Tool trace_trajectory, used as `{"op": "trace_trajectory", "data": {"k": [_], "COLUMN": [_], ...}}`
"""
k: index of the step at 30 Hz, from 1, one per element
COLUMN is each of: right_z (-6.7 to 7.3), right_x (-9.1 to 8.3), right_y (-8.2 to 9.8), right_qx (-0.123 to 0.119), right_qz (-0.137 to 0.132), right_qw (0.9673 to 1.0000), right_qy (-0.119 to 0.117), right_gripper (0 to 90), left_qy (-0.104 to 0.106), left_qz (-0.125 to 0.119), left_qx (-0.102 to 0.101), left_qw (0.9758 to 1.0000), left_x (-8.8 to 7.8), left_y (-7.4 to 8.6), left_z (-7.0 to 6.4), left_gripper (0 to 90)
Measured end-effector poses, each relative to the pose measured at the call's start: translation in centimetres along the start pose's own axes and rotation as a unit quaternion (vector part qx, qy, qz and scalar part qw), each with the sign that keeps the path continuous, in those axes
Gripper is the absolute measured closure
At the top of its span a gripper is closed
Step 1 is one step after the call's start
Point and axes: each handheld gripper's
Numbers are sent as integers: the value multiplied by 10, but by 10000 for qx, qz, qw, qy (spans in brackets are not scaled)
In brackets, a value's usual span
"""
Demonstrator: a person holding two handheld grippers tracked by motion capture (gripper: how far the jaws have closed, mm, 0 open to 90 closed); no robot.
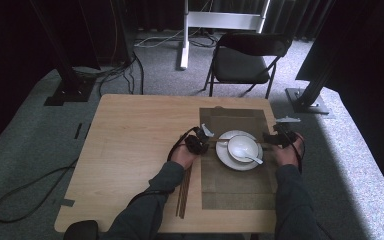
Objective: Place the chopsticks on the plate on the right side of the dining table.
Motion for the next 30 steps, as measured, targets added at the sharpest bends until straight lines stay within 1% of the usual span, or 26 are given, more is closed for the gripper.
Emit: {"op": "trace_trajectory", "data": {"k": [6,8,12,14,17,23,27,30], "right_z": [-3,-4,-5,-4,-3,-1,2,6], "right_x": [-15,-19,-29,-35,-44,-62,-74,-81], "right_y": [0,2,8,14,27,51,64,75], "right_qx": [-22,-37,-19,-39,61,108,69,3], "right_qz": [-181,-202,-295,-339,-490,-617,-690,-669], "right_qw": [9998,9998,9996,9994,9987,9979,9973,9973], "right_qy": [-35,-14,-42,-60,-120,-192,-256,-309], "right_gripper": [327,327,327,327,327,326,326,320], "left_qy": [-40,-44,-77,-91,-94,-110,-104,-113], "left_qz": [-18,-32,-61,-68,-93,-123,-136,-139], "left_qx": [-24,-33,-31,-49,-75,-98,-144,-148], "left_qw": [10000,10000,9999,9999,9999,9998,9998,9997], "left_x": [-5,-8,-14,-16,-19,-24,-25,-26], "left_y": [5,7,10,13,16,20,23,25], "left_z": [3,4,6,7,9,12,13,13], "left_gripper": [769,767,762,761,758,756,754,752]}}
Point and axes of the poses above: each handheld gripper's, and its own axes: x roughly forward along the jaws, y roughly out of its underside, z roughly to its left, and after that the axes turned 2 degrees about x, right-handed
